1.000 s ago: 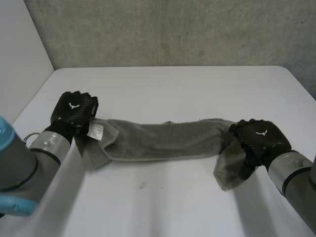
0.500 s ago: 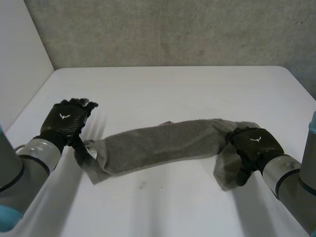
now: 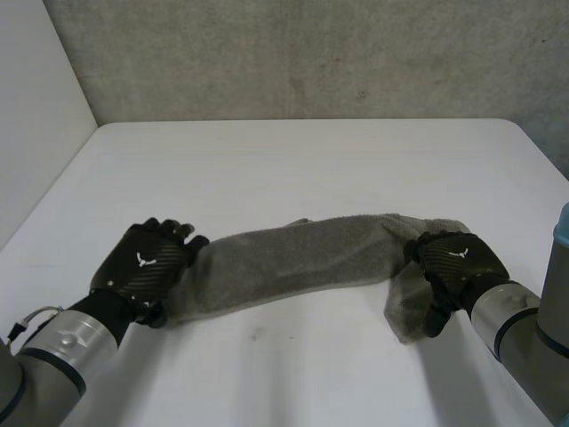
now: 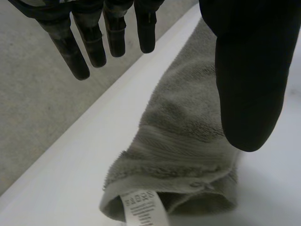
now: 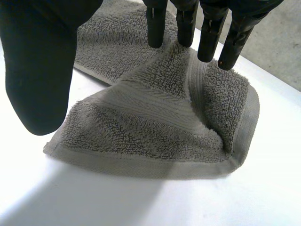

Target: Fold the towel.

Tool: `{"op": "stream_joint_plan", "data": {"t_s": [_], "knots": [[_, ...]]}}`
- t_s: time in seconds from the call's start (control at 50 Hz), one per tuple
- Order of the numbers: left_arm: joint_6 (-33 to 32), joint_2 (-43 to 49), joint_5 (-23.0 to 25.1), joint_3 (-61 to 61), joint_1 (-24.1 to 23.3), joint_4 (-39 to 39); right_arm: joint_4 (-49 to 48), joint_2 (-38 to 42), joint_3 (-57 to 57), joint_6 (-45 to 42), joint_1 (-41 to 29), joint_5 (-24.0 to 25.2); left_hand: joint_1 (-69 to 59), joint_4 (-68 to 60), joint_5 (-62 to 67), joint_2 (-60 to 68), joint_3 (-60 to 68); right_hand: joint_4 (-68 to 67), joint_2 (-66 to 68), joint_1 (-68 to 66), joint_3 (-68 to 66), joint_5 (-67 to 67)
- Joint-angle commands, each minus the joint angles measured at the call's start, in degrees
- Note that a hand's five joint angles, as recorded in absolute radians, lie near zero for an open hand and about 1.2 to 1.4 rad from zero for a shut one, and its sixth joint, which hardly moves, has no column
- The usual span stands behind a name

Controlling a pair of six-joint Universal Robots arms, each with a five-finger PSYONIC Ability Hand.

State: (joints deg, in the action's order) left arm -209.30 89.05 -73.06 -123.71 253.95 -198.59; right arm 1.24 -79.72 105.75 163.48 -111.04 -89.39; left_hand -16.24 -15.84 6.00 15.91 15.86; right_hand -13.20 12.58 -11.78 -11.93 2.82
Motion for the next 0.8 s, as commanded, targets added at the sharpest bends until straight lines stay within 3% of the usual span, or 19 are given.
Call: {"op": "stream_joint_plan", "data": {"t_s": [0.02, 0.12, 0.26, 0.3, 0.34, 0.36, 0.38, 0.54, 0.8], "knots": [[-4.6, 4.4, -2.0, -0.7, -0.6, -2.1, -0.5, 0.1, 0.6, 0.0, 0.3, 0.1, -5.2, -5.6, 5.5, 5.6, 5.6, 3.2, -2.6, 1.8, 1.9, -2.8], [-9.5, 7.6, -5.3, -1.4, -0.7, -3.6, -0.5, 0.1, 0.6, 0.0, 0.4, 0.1, -5.2, -5.6, 5.5, 5.6, 5.6, 3.2, -2.6, 1.8, 1.9, -2.8], [-9.9, 10.4, -8.7, -1.4, -0.7, -6.6, -0.7, 0.2, 0.7, -0.1, 0.0, 0.1, -6.2, -6.6, 6.5, 6.6, 6.6, 3.2, -2.6, 1.8, 1.9, -2.8], [-9.8, 10.8, -8.7, -1.4, -0.7, -7.8, -1.0, 0.3, 0.9, -0.1, 0.0, 0.1, -11.0, -11.4, 11.2, 11.3, 11.3, 3.2, -2.6, 1.8, 1.9, -2.8], [-9.8, 11.1, -8.7, -1.4, -0.7, -10.4, -1.2, 0.3, 0.9, -0.1, 0.0, 0.1, -29.9, -30.3, 30.1, 30.2, 30.2, 3.2, -2.6, 1.8, 1.9, -2.8], [-9.8, 11.1, -8.7, -1.4, -0.7, -10.4, -1.3, 0.3, 1.0, -0.1, 0.0, 0.1, -30.0, -30.4, 30.2, 30.3, 30.4, 3.2, -2.6, 1.8, 1.9, -2.8], [-9.7, 11.1, -8.5, -1.4, -0.7, -11.5, -1.3, 0.4, 1.0, -0.1, 0.0, 0.1, -42.5, -42.9, 42.7, 42.8, 42.8, 3.2, -2.6, 1.8, 1.9, -2.8], [-9.0, 9.0, -9.0, -1.3, -3.5, -11.9, -1.7, 1.8, 0.9, -0.3, 0.2, -0.1, -63.4, -63.8, 63.6, 63.7, 63.8, 3.2, -2.6, 1.8, 1.9, -2.8], [-4.7, 1.5, -9.3, 3.2, -5.3, -6.4, 0.9, -1.3, 2.3, 1.9, 3.9, 0.0, -63.8, -64.2, 64.0, 64.1, 64.1, 3.2, -2.6, 1.8, 1.9, -2.8]]}}
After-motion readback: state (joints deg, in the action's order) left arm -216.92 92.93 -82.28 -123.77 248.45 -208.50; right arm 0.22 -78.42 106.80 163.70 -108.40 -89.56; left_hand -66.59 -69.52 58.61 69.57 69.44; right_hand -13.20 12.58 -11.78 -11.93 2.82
